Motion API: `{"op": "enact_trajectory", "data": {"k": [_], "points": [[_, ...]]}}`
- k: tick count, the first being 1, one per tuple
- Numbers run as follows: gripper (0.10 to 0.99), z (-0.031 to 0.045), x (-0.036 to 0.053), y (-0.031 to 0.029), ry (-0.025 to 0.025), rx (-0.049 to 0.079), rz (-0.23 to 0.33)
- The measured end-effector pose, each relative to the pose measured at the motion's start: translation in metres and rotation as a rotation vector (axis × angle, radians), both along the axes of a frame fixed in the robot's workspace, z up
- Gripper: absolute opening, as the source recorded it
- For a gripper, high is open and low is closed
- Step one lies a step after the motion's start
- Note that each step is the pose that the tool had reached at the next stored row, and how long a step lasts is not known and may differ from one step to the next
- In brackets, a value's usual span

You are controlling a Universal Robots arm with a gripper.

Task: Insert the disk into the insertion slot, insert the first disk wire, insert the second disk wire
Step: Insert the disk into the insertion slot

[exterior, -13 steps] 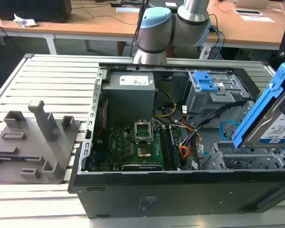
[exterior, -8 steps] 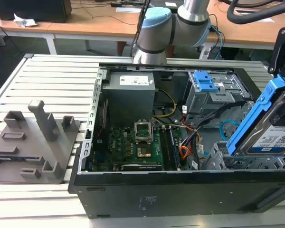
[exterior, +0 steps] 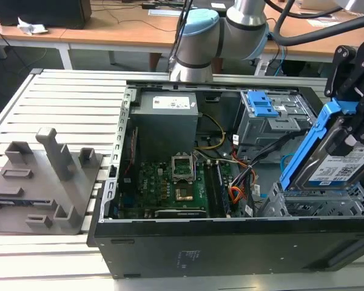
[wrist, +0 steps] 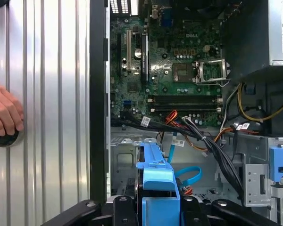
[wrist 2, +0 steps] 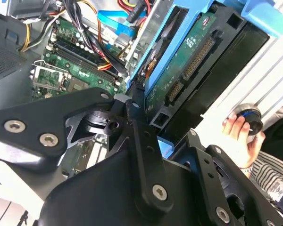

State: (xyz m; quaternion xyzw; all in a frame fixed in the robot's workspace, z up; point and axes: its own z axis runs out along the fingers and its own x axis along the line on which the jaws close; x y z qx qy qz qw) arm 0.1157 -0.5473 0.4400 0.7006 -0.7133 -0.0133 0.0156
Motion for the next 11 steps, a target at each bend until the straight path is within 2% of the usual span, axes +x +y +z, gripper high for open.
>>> {"op": "enact_trajectory", "data": {"k": [4, 5, 9, 11], "points": [[0.365, -0.0078, 0.0029, 0.0038, 0.0007, 0.000, 0.000], [0.365, -0.0111, 0.0037, 0.0039, 0.0008, -0.001, 0.000], [0.365, -0.0151, 0.0047, 0.0039, 0.0008, -0.002, 0.000], [0.365, -0.0209, 0.0047, 0.0039, 0.0011, -0.003, 0.000]]}}
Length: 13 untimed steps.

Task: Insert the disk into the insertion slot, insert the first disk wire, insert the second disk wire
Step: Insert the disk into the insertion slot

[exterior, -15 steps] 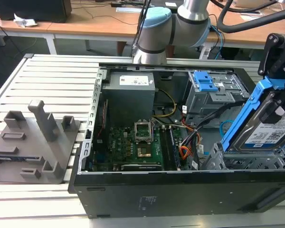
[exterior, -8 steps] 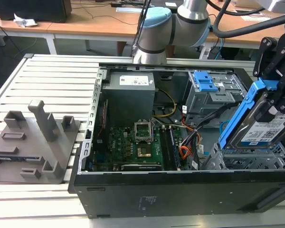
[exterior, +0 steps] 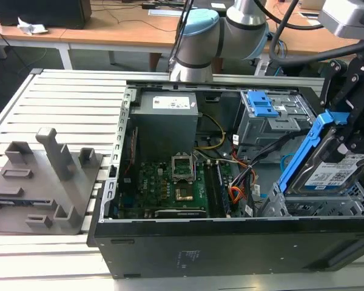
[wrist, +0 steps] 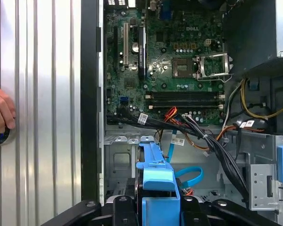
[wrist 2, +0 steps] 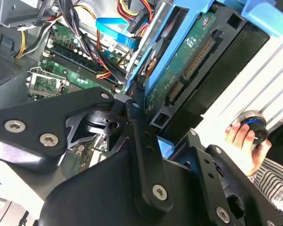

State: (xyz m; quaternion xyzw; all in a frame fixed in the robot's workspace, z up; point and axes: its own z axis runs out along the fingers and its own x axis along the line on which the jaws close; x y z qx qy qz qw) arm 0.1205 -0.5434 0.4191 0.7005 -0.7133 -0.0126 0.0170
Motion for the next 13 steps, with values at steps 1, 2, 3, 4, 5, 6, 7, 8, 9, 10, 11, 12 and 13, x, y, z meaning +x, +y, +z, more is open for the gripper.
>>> {"op": "enact_trajectory", "data": {"k": [1, 2, 3, 4, 5, 6, 7, 8, 9, 10, 11, 12, 13], "points": [[0.365, -0.0031, 0.0000, 0.0000, 0.0001, 0.000, 0.000], [0.365, -0.0053, 0.0000, 0.0000, 0.0002, 0.000, 0.000], [0.365, -0.0064, 0.0000, 0.0000, 0.0002, 0.000, 0.000], [0.365, -0.0072, 0.0000, 0.0000, 0.0001, 0.000, 0.000], [0.365, -0.0092, 0.0000, 0.0000, 0.0002, 0.000, 0.000], [0.365, -0.0112, 0.0000, 0.0000, 0.0002, 0.000, 0.000], [0.365, -0.0129, 0.0000, 0.0000, 0.0002, 0.000, 0.000], [0.365, -0.0143, 0.0000, 0.0000, 0.0002, 0.000, 0.000], [0.365, -0.0152, 0.0000, 0.0000, 0.0002, 0.000, 0.000], [0.365, -0.0161, 0.0000, 0.0000, 0.0002, 0.000, 0.000], [0.365, -0.0176, 0.0000, 0.0000, 0.0002, 0.000, 0.000], [0.365, -0.0189, 0.0000, 0.0000, 0.0002, 0.000, 0.000], [0.365, -0.0199, 0.0000, 0.0000, 0.0002, 0.000, 0.000]]}}
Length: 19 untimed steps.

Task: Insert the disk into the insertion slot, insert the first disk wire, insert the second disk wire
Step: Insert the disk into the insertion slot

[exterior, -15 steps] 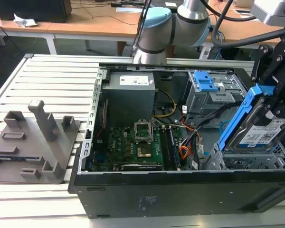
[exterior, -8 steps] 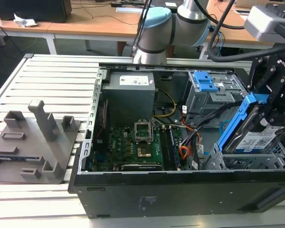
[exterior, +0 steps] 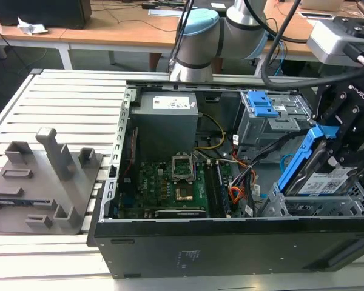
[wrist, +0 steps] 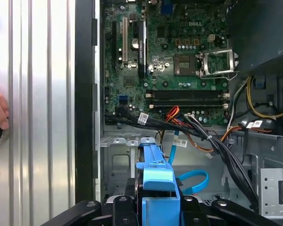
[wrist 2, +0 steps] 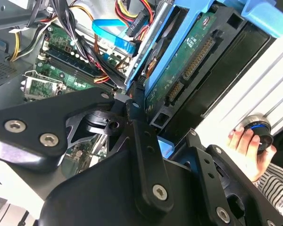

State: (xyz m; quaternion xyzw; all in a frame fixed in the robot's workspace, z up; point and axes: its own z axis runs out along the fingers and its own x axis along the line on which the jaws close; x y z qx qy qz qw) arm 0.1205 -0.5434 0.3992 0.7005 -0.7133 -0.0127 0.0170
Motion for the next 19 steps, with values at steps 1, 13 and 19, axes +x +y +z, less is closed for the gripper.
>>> {"op": "enact_trajectory", "data": {"k": [1, 13, 19], "points": [[0.365, -0.0017, 0.0000, 0.0000, 0.0000, 0.000, 0.000], [0.365, -0.0171, 0.0000, 0.0000, 0.0003, 0.000, 0.000], [0.365, -0.0177, 0.0000, 0.0000, 0.0003, 0.000, 0.000]]}}
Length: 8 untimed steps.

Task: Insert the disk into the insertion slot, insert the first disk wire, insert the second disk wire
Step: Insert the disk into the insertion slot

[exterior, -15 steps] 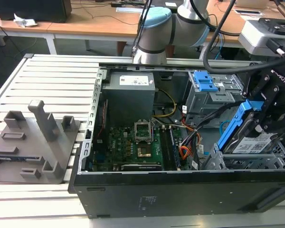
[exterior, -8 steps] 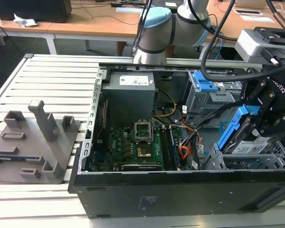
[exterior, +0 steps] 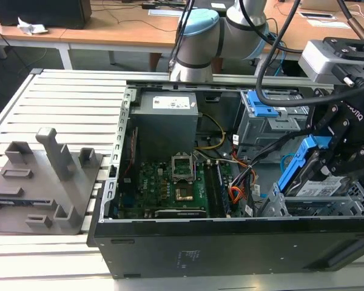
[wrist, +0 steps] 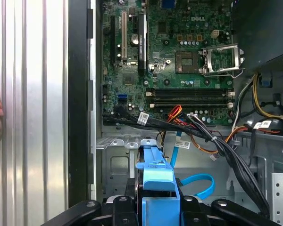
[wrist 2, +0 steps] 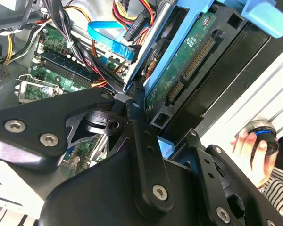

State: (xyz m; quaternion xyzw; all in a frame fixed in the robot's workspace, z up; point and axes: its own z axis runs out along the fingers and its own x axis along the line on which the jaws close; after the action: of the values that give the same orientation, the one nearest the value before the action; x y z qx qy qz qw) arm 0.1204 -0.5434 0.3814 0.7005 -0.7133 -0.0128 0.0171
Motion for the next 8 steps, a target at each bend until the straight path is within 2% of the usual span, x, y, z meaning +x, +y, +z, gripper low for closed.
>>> {"op": "enact_trajectory", "data": {"k": [5, 6, 8], "points": [[0.373, -0.0003, 0.0000, 0.0000, 0.0000, 0.000, 0.000], [0.439, -0.0005, 0.0000, 0.0000, 0.0000, 0.000, 0.000], [0.439, -0.0006, 0.0000, 0.0000, 0.0000, 0.000, 0.000]]}}
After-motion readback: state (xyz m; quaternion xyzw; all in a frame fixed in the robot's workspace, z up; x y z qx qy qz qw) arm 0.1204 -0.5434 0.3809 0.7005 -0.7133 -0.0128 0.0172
